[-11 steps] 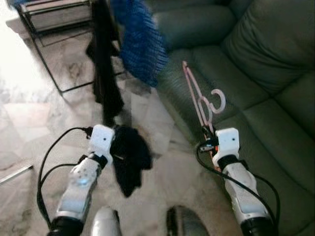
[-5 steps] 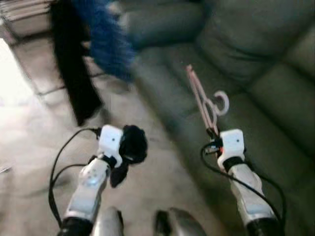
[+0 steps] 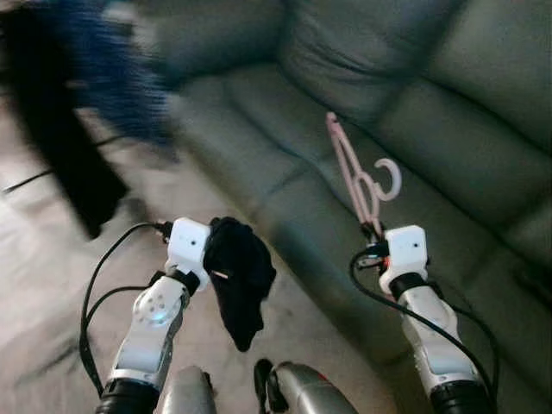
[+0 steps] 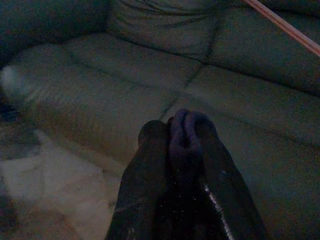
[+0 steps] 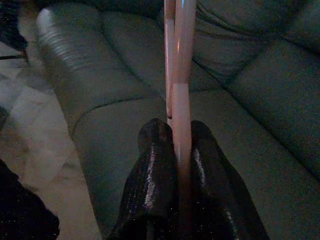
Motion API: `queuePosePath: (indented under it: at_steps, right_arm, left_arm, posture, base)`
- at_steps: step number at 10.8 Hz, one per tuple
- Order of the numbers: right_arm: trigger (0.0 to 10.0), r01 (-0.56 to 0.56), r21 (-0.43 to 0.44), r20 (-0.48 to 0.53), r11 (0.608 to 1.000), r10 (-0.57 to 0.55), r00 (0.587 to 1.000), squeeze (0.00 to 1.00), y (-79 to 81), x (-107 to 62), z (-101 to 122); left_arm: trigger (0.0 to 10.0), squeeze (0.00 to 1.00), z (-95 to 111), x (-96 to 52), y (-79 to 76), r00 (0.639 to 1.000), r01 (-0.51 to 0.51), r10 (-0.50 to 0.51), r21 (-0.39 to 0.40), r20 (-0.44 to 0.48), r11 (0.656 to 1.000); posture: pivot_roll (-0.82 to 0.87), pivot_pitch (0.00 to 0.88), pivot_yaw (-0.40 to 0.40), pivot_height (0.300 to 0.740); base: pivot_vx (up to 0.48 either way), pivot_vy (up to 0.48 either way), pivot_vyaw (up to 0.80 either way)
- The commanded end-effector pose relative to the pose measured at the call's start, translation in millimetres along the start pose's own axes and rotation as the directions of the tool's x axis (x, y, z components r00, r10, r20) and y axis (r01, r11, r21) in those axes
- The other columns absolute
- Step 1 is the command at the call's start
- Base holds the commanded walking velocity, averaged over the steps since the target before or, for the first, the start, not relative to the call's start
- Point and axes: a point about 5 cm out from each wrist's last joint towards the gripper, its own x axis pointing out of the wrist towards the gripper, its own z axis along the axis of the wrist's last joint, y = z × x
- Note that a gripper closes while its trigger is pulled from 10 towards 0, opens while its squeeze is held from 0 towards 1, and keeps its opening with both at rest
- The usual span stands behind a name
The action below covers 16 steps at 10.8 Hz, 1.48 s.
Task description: Hang hanger
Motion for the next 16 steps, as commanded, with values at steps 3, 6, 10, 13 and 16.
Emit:
queuePosePath:
  at_steps: [3, 6, 10, 13, 16]
  right_arm:
    - [10.0, -0.001, 0.007, 0.004, 1.0, 0.001, 1.0, 0.0, 1.4, -0.8, 0]
    - [10.0, -0.007, 0.005, 0.005, 1.0, 0.007, 1.0, 0.0, 2.4, 0.4, 0]
    - [10.0, -0.007, 0.003, 0.001, 1.0, 0.007, 1.0, 0.0, 3.0, -0.5, -1]
    - [10.0, -0.004, 0.008, 0.001, 1.0, 0.004, 1.0, 0.0, 1.9, 0.4, -1]
    - [10.0, 0.0, 0.026, 0.007, 1.0, 0.0, 1.0, 0.0, -2.2, 4.5, 1]
  left_arm:
    - [10.0, 0.0, 3, -0.1, 1.5, 1.0, -0.005, 0.005, 0.003, 0.011, 1.0]
    - [10.0, 0.0, 3, -0.8, -0.2, 1.0, 0.0, -0.001, 0.034, 0.014, 0.999]
    - [10.0, 0.0, 4, 1.8, 9.4, 1.0, -0.014, 0.012, 0.115, 0.016, 0.993]
    - [10.0, 0.0, 7, 6.3, 16.9, 1.0, -0.008, 0.002, 0.229, 0.024, 0.973]
    - [10.0, 0.0, 2, 13.3, 30.2, 0.999, -0.036, 0.041, 0.368, -0.007, 0.929]
  posture:
    - [0.02, 0.177, -0.086, 0.74]
    - [0.03, 0.177, -0.091, 0.74]
    - [0.02, 0.178, -0.091, 0.74]
    - [0.02, 0.176, -0.087, 0.74]
    - [0.02, 0.173, -0.079, 0.74]
  base:
    - [0.0, 0.48, -0.36]
    - [0.0, 0.304, 0.0]
    - [0.0, 0.0, 0.0]
    - [0.0, 0.0, 0.0]
    - [0.0, 0.0, 0.0]
